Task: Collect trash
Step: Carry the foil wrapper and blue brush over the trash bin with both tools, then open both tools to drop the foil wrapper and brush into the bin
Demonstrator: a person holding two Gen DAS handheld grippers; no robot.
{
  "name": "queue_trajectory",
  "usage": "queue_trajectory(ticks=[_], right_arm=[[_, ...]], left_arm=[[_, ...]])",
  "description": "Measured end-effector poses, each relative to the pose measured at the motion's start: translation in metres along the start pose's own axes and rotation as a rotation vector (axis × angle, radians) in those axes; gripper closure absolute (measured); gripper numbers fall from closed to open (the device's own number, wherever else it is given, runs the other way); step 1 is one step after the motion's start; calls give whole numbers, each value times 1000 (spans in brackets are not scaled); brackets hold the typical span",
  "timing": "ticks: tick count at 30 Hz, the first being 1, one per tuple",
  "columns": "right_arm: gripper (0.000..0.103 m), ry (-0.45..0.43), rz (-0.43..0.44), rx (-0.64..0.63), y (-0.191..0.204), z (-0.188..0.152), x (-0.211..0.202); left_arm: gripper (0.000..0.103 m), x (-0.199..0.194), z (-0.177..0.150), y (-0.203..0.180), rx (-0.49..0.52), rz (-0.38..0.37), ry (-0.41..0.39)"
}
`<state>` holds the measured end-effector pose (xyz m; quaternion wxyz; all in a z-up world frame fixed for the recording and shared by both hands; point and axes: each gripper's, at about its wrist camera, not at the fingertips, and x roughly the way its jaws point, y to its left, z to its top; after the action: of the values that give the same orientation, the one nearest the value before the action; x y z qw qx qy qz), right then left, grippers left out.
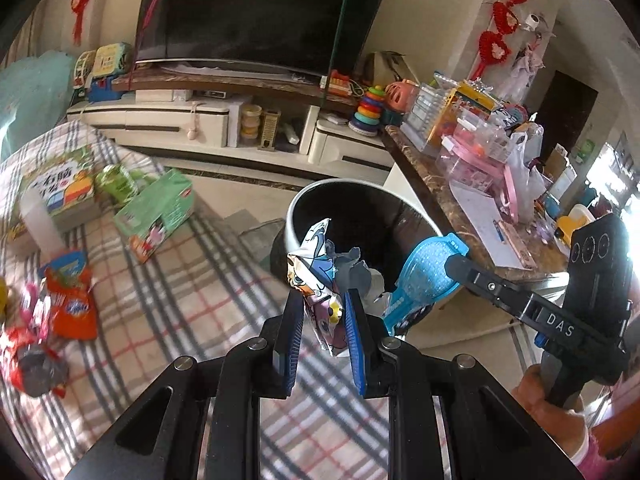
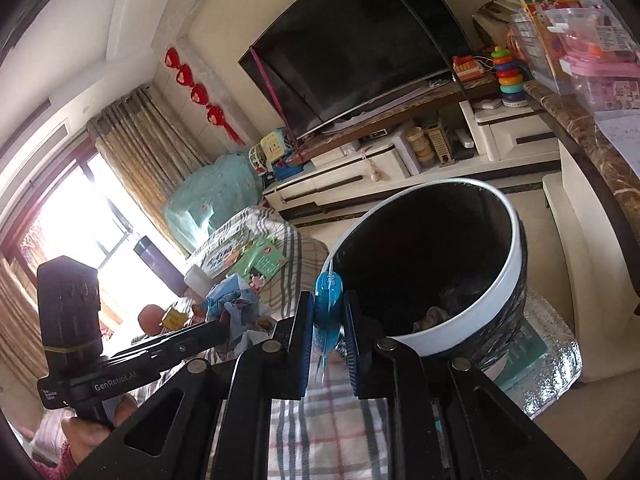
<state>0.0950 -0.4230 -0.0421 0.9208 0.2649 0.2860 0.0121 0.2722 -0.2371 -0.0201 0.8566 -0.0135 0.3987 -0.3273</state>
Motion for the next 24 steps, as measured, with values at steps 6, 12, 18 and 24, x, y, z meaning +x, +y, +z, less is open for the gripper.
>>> queue_trajectory(ticks=[6, 12, 18, 24], right_arm=[[88, -25, -4, 23, -16, 13, -5], [88, -56, -19, 43, -30, 28, -10], [88, -63, -44, 56, -45, 38, -5], [88, -29, -71, 80, -61, 37, 6]], left_arm=[[84, 14, 22, -9, 22, -14, -10], [84, 37, 37, -16, 39, -23, -2], [84, 65, 46, -17, 31, -20, 27], [83, 85, 51, -19, 24, -11, 53]])
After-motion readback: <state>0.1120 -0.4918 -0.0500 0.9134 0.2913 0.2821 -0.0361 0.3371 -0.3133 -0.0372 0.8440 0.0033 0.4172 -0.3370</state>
